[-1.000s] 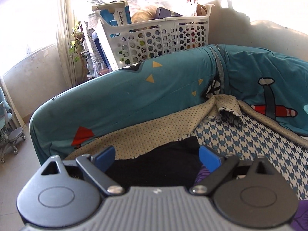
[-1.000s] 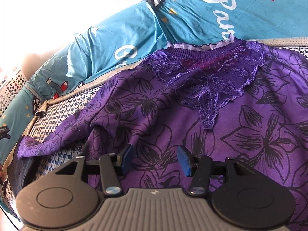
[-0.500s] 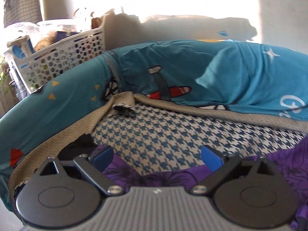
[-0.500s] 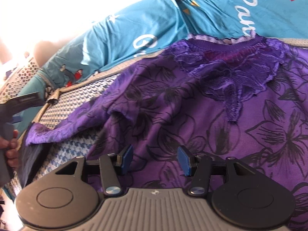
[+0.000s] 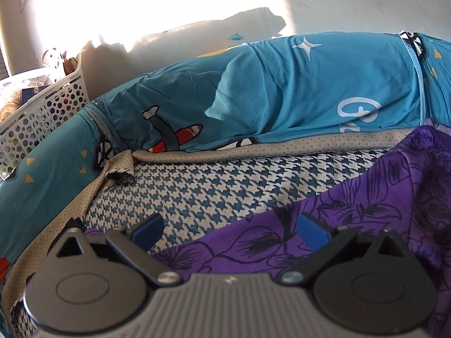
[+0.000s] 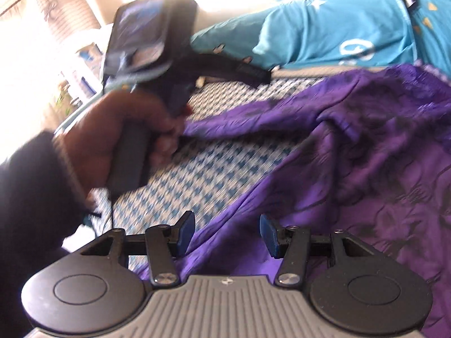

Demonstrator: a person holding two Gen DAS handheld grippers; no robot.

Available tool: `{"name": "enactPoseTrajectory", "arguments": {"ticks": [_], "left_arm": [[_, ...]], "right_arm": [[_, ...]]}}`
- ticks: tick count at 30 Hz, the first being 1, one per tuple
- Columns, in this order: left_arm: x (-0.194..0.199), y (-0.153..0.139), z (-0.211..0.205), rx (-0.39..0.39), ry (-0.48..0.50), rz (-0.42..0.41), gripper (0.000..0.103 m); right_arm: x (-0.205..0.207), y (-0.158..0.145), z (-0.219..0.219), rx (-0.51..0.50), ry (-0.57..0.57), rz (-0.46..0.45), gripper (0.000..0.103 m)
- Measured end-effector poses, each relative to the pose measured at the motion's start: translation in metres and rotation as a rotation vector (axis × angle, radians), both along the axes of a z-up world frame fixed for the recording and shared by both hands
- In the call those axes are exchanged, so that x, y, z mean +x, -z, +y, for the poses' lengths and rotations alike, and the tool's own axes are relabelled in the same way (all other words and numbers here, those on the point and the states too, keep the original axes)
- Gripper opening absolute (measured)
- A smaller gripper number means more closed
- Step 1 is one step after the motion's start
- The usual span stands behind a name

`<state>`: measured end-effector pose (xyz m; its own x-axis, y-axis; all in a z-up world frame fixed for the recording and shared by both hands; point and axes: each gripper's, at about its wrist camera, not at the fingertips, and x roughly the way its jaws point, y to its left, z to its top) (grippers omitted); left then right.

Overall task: Fold clothes
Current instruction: 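Smooth the purple garment with the right gripper while the left gripper repositions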

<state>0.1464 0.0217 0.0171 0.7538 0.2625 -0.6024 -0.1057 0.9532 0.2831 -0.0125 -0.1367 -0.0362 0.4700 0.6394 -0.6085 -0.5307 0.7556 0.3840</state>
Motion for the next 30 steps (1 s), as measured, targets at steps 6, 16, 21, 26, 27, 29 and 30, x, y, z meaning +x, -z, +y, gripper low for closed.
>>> {"name": "enactPoseTrajectory", "arguments": {"ticks": [6, 16, 21, 26, 27, 29, 30], "left_arm": [[-0.002, -0.005, 0.007, -0.021, -0.018, -0.012, 0.101], [-0.004, -0.011, 0.010, -0.038, -0.039, -0.029, 0.101], [-0.004, -0.009, 0.009, -0.019, -0.034, -0.027, 0.101], [-0.005, -0.009, 0.014, -0.012, -0.040, -0.029, 0.101], [-0.004, -0.010, 0.016, -0.015, -0.045, -0.029, 0.101], [-0.004, -0.011, 0.020, -0.023, -0.054, -0.029, 0.101], [-0.004, -0.011, 0.021, -0.025, -0.057, -0.030, 0.101]], "right_arm": [[-0.036, 0.009, 0.033, -0.027, -0.166, 0.018, 0.050], [-0.080, 0.022, 0.072, -0.226, -0.225, -0.186, 0.050], [-0.079, 0.026, 0.085, -0.271, -0.196, -0.260, 0.018], [-0.068, 0.029, 0.089, -0.220, -0.187, -0.217, 0.007], [-0.069, 0.027, 0.089, -0.193, -0.200, -0.204, 0.007], [-0.069, 0.025, 0.092, -0.141, -0.224, -0.168, 0.007], [-0.068, 0.024, 0.093, -0.118, -0.235, -0.147, 0.006]]}}
